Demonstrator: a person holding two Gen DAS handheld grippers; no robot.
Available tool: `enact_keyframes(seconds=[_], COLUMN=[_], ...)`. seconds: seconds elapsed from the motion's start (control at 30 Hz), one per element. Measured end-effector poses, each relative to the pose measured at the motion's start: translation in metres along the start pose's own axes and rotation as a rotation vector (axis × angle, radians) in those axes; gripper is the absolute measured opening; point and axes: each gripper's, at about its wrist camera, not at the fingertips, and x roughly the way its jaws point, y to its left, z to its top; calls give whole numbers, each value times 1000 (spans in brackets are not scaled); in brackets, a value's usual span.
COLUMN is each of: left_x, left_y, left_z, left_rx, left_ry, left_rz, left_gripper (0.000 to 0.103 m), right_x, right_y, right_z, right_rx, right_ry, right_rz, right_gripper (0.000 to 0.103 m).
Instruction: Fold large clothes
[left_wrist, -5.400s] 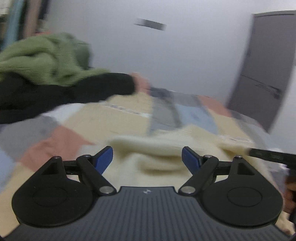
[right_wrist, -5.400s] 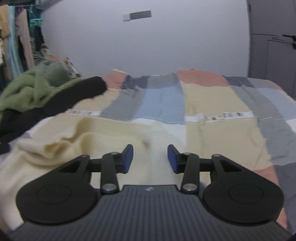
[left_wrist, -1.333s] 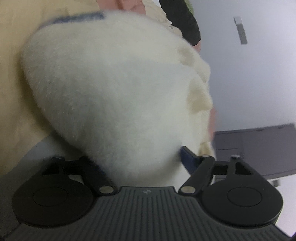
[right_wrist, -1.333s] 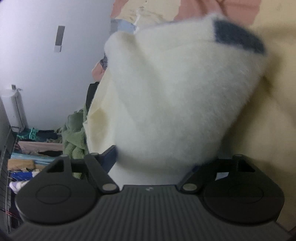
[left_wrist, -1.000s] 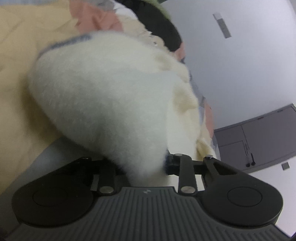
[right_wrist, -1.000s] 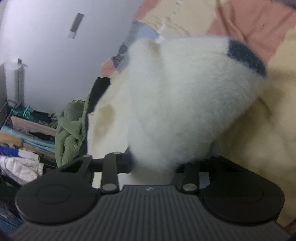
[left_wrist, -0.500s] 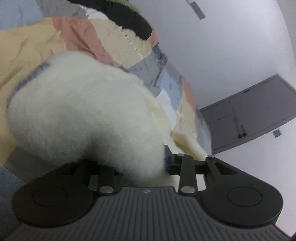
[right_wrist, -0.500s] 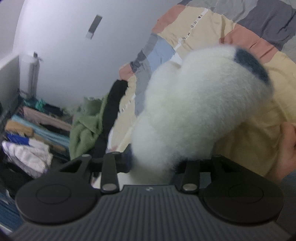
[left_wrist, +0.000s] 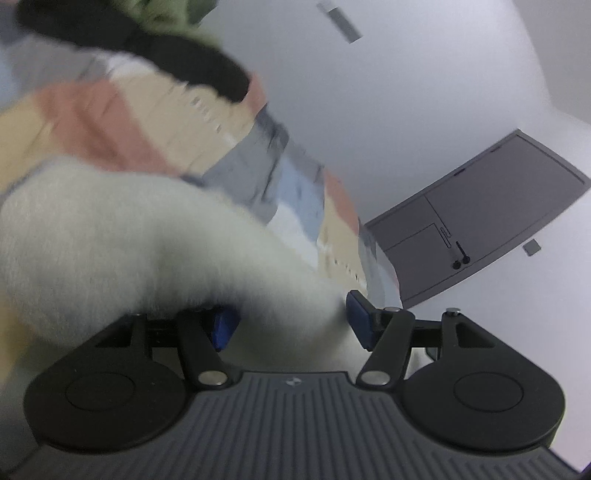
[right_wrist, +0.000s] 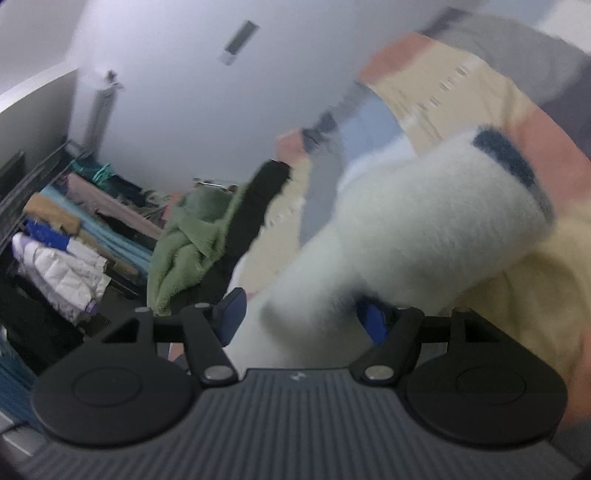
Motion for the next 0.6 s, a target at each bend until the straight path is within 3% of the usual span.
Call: enact_keyframes(seconds=[0.07,0.3,0.6], left_x=[15,76,148], left_y=[-8,-9,29], left_z=[10,36,64], left_rx=[63,248,249], left_ry=[4,-4,-8], left_rz=[13,-5,16], left_gripper=[68,70,71], right_x=[15,82,149], right_y=[6,5,-12], right_z=[10,33,40], right_rx=[-43,-198,-375], right_ry=[-2,-7,-1], right_rz=[1,-130,-193], right_gripper=[75,72,71])
